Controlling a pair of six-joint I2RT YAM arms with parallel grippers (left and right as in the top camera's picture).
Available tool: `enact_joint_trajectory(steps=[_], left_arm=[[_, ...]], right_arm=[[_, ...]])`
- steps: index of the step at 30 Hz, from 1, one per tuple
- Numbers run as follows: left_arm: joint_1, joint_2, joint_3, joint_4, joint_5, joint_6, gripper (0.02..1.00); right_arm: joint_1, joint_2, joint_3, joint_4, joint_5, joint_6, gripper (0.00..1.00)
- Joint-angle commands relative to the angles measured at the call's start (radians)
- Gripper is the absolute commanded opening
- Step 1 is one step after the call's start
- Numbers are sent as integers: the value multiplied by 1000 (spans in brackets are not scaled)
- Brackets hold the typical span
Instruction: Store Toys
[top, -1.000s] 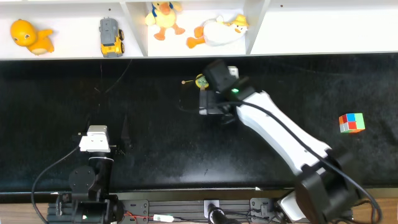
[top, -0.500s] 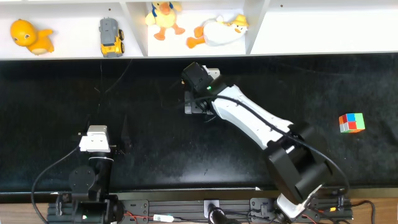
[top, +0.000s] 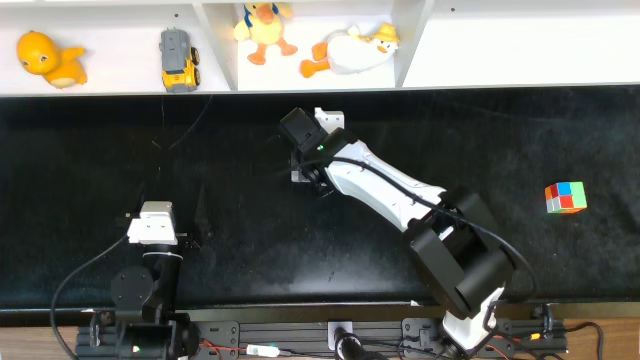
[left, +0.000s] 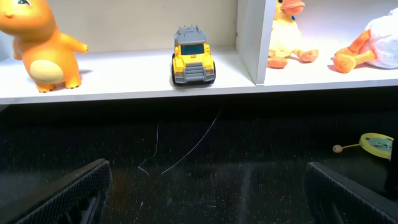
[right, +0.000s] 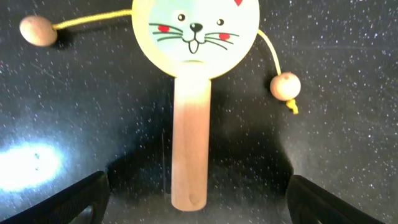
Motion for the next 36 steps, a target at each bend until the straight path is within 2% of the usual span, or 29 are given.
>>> enact_joint_trajectory(steps=[1,4,8,11,13,18,24,30,36], left_arm=[[-7,-13,-2,-3,5,-3,996],[-7,-13,-2,-3,5,-3,998],[-7,-13,-2,-3,5,-3,996],[-7,-13,-2,-3,5,-3,996],[-7,-13,-2,-3,5,-3,996],[-7,-13,-2,-3,5,-3,996],[-7,-13,-2,-3,5,-3,996],[-7,-13,-2,-3,5,-3,993],[-7,-13,-2,-3,5,-3,996]], right_arm=[[9,24,21,22,46,23,915],[9,24,21,40,72,23,901],[9,24,21,56,84,23,818],[9,24,21,56,81,23,603],[9,24,21,56,81,23,535],[9,24,21,56,66,23,242],[5,-25,20,44,59,23,71],[-33,-144,-53,-23,65,22,45],[-74,-377,-285,-31,59,27,86]])
